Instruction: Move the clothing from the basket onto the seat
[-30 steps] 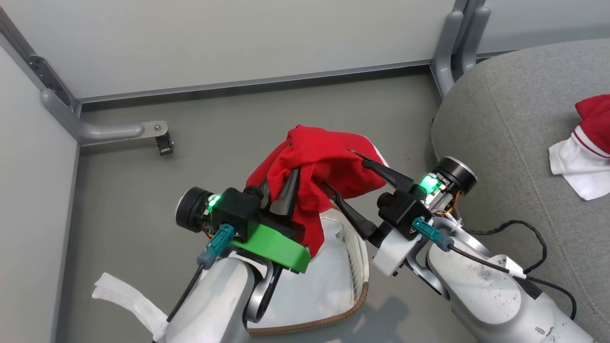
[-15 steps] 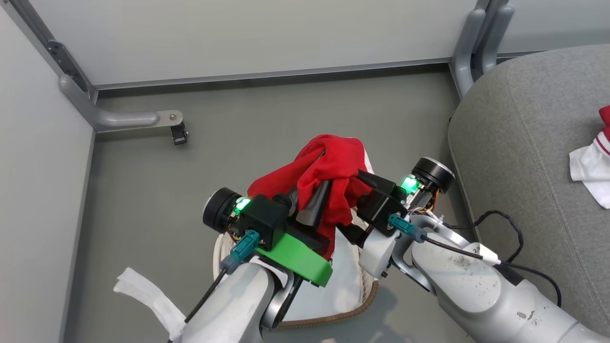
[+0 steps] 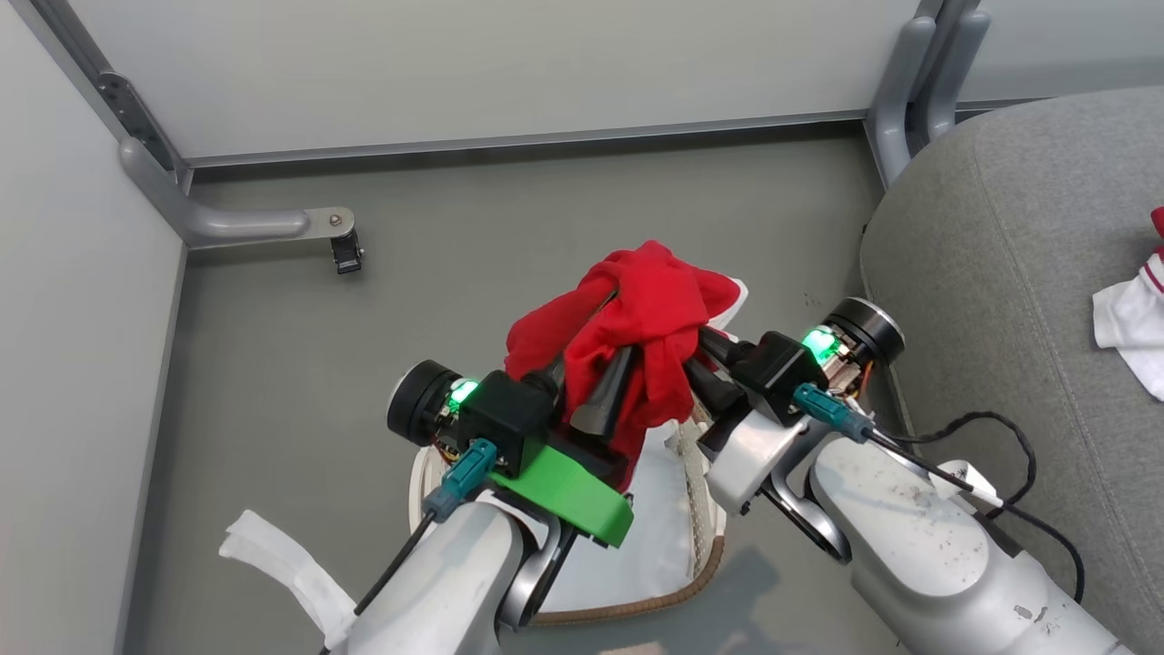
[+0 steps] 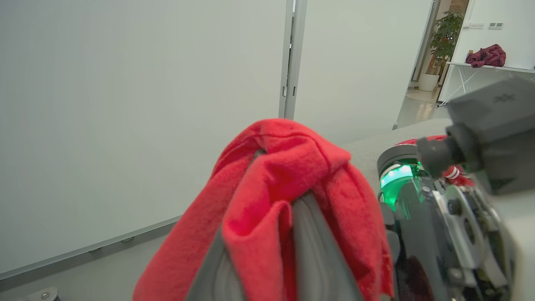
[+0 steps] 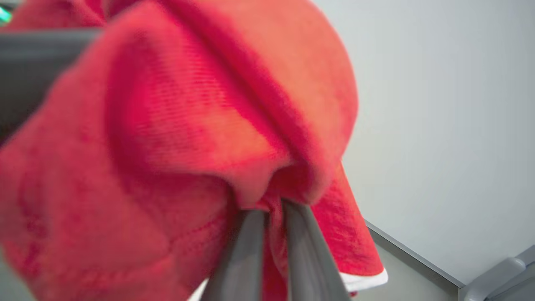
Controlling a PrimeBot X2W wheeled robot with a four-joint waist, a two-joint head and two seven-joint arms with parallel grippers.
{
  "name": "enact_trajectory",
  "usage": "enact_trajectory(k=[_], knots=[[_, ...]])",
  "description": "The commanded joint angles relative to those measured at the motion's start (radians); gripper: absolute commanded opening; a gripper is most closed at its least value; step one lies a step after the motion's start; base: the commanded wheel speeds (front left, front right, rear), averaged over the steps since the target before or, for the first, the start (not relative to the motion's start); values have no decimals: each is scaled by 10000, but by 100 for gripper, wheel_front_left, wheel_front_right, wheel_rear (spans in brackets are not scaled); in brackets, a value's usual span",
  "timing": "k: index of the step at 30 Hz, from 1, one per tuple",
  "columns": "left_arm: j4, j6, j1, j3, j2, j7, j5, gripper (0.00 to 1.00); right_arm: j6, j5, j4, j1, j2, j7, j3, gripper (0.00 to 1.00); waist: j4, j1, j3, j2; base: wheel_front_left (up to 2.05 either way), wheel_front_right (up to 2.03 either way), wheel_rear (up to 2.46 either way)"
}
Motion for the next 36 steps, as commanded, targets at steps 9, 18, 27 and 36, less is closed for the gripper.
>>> enact_trajectory(k=[9, 18, 27, 36], knots=[[329, 53, 220, 416, 25, -35, 471, 100, -14, 258, -406, 942, 87, -22, -1432, 0, -680, 0, -26, 0, 0, 0, 0], [501, -238, 443, 769, 28, -35, 859, 100, -14, 406, -791, 1681, 352, -24, -2675, 0, -2126, 0, 57, 0, 0, 0, 0], [695, -467, 646, 851, 32, -35, 971, 100, -14, 540, -1191, 2205, 632, -22, -3511, 0, -3859, 0, 93, 0, 0, 0, 0], [829, -600, 722, 699, 34, -35, 908, 100, -14, 603, -1443, 2631, 731, -22, -4137, 0, -5337, 0, 136, 0, 0, 0, 0]])
